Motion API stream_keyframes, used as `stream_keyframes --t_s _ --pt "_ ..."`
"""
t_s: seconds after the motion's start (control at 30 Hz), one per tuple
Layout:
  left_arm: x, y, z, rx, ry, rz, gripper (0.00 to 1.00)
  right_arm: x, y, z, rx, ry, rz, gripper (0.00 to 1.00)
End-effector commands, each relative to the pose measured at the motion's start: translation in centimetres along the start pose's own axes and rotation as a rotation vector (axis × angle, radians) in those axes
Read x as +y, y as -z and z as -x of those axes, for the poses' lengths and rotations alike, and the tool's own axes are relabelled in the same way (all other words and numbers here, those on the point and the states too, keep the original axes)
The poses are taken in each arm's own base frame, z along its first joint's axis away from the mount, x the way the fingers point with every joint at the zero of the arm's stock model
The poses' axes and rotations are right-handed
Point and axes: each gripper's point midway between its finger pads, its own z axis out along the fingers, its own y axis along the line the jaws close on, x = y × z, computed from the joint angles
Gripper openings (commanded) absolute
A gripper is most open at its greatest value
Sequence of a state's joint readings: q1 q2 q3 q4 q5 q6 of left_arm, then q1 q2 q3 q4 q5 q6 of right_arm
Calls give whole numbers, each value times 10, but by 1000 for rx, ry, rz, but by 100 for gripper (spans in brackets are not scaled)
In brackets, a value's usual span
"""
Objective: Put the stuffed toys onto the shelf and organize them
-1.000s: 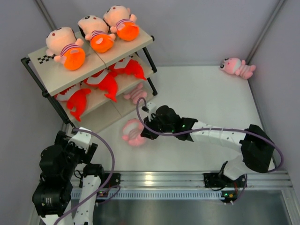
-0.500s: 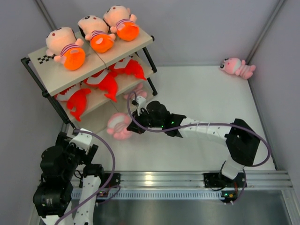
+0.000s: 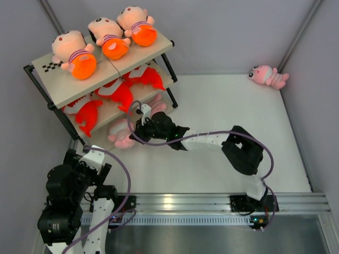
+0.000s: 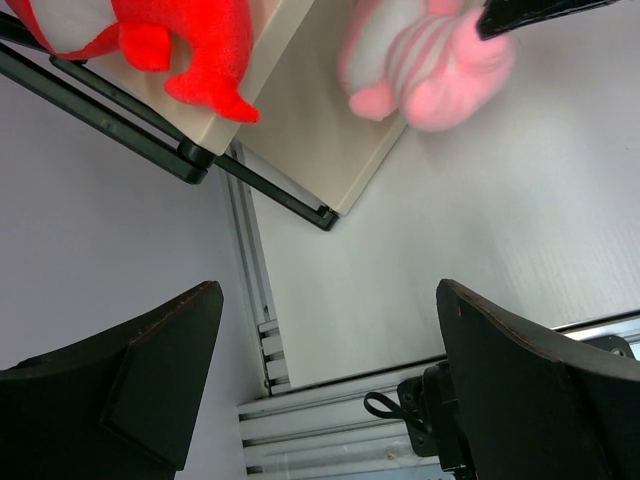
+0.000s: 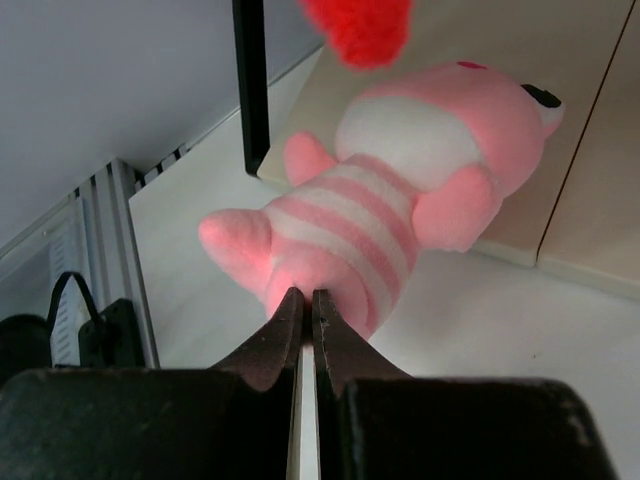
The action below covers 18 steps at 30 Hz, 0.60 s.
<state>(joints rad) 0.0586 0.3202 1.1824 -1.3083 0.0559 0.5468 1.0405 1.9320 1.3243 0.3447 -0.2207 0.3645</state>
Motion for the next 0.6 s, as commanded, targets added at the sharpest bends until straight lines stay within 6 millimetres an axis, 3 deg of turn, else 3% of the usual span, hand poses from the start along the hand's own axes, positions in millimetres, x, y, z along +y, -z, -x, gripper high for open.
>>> stream_keyframes --t_s 0.0,0.03,0.1,0.23,0.57 --pt "-1 0 0 -10 -5 1 94 -4 -23 45 -155 -31 37 0" --pt "0 0 0 -11 -8 3 94 -15 -32 35 -137 -52 24 0" --pt "-1 0 0 -10 -8 1 94 -25 -40 40 -150 -77 11 0" --pt "-1 -1 -1 -9 -14 2 94 -44 -55 24 -127 -92 -31 0" --pt "-5 -4 -6 -2 -21 -12 94 -87 -63 25 -121 -119 -142 0"
